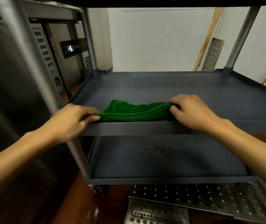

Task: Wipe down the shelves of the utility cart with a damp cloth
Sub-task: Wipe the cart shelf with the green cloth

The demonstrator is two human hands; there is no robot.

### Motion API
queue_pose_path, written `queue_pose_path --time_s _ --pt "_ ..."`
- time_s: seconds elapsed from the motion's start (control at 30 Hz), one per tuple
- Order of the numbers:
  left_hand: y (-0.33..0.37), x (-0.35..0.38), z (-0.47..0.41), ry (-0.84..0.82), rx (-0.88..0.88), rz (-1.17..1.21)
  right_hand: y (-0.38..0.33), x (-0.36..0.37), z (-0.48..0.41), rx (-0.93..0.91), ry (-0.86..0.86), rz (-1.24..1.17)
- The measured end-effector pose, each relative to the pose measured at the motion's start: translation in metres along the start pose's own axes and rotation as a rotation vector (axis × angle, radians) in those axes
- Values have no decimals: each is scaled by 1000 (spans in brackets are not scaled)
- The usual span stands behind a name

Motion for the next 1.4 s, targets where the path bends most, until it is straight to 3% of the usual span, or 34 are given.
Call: queue_pose_path --time_s 0.2,0.4,0.67,0.93,1.17,1.3,1.4 --pt "2 -42 22 262 12 88 -18 -45 5 -86 208 -74" --pt "-26 -67 48 302 11 163 -57 -70 18 -237 253 -73" --pt "-57 -102 79 477 -13 135 -91 -103 26 -327 330 -41" --pt "-63 -74 107 368 -21 159 -98 -77 43 -364 241 -95" --pt "-44 25 117 151 27 162 -63 29 74 -352 -13 -260" --pt "-35 96 101 -13 -8 367 -26 105 85 -242 -211 -367" --pt "-37 146 80 -128 -90 567 12 146 82 -49 -355 -566"
Point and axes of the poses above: each hand's wrist, its own z-axis away from the middle knuckle, its own x-axis out of the palm, y = z × x, the point moved 6 cm from there along -z, towards the middle knuckle, and after that the axes turned 9 degrees about -y, right-handed, at the moved point
